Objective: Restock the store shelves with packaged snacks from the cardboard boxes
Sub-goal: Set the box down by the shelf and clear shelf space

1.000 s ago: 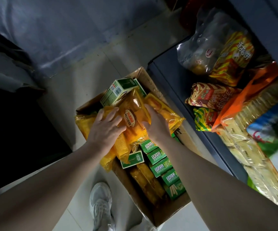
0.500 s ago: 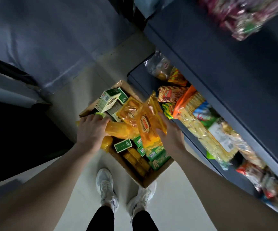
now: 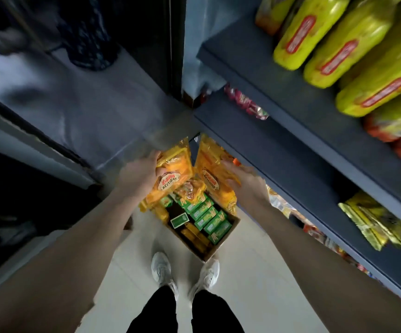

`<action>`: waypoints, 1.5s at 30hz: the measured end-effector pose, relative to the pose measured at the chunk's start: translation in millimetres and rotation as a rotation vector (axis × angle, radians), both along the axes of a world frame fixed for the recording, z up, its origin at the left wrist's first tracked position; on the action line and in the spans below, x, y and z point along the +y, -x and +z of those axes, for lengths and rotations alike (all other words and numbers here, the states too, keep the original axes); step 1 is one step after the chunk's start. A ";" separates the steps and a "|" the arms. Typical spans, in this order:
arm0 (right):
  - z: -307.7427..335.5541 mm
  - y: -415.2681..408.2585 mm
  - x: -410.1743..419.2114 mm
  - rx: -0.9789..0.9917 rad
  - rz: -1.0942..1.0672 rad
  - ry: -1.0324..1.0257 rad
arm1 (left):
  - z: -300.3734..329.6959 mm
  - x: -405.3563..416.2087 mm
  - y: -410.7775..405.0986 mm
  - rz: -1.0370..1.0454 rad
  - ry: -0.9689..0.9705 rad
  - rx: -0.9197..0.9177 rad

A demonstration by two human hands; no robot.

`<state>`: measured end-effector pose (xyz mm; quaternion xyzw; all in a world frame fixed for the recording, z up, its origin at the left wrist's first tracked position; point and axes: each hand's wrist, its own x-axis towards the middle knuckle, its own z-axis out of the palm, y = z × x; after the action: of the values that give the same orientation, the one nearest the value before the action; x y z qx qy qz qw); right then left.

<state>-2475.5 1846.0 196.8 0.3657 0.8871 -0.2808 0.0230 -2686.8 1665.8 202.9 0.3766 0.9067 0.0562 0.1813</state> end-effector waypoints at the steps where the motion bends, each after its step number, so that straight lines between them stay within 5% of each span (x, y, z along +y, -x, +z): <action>1: 18.0 0.3 -1.7 0.043 0.016 -0.044 | 19.1 -1.5 3.5 0.010 0.001 0.019; 11: 189.4 17.1 7.9 0.426 0.078 -0.361 | 175.9 -3.9 48.9 -0.055 -0.229 0.305; 29: 520.3 51.2 139.7 0.808 0.058 -0.533 | 448.3 96.1 93.6 -0.269 -0.458 0.324; 40: 546.9 147.0 327.8 0.522 -0.073 -0.330 | 489.6 162.2 120.8 -0.351 -0.393 0.167; 45: 541.4 160.5 365.4 0.354 -0.008 -0.525 | 488.9 175.1 123.2 -0.360 -0.369 0.169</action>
<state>-2636.0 2211.3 738.2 0.3082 0.9179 -0.1015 -0.2282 -2810.1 1840.9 691.8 0.5619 0.8114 0.1556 0.0406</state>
